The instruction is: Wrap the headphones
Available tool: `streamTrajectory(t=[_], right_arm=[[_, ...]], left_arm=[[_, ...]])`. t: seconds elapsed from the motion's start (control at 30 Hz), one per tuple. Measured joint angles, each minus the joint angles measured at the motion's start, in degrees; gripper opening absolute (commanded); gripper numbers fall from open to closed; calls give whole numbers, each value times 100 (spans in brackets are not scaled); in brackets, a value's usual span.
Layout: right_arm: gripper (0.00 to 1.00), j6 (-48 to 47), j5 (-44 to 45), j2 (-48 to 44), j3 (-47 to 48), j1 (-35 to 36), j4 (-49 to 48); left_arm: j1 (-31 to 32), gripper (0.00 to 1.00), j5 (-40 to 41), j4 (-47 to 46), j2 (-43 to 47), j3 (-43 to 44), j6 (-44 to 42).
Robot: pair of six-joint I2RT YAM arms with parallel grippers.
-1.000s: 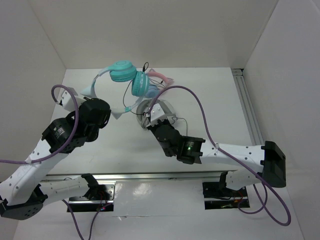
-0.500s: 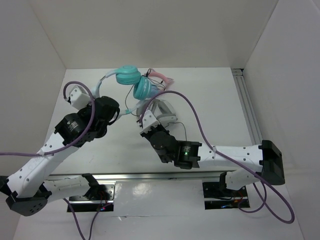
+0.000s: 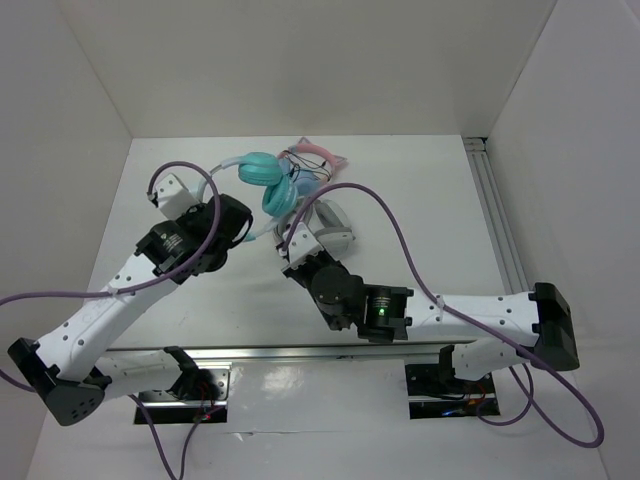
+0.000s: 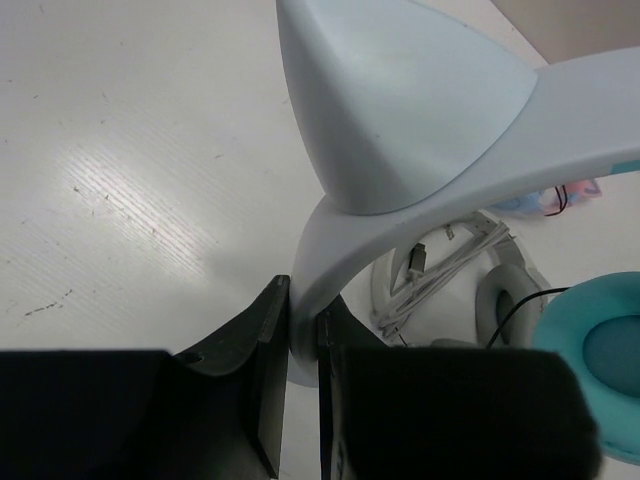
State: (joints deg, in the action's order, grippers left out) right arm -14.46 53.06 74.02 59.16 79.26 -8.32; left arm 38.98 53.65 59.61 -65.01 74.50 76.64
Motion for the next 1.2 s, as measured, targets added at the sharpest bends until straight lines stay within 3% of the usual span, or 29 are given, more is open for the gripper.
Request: streamTrajectory(t=[0.27,0.63,1.2], right_arm=[[0,-22,-358,52,66,0,-44],[0,-293,-964,308,363,151,74],[0,-1331,4,15,400,160,330]], left_arm=[[-33,0,-319,-280,15,-214,-61],[42,0,-507,-833,-221,-90,-1099],[894,0,-946,-1403,131,-927,-3617]])
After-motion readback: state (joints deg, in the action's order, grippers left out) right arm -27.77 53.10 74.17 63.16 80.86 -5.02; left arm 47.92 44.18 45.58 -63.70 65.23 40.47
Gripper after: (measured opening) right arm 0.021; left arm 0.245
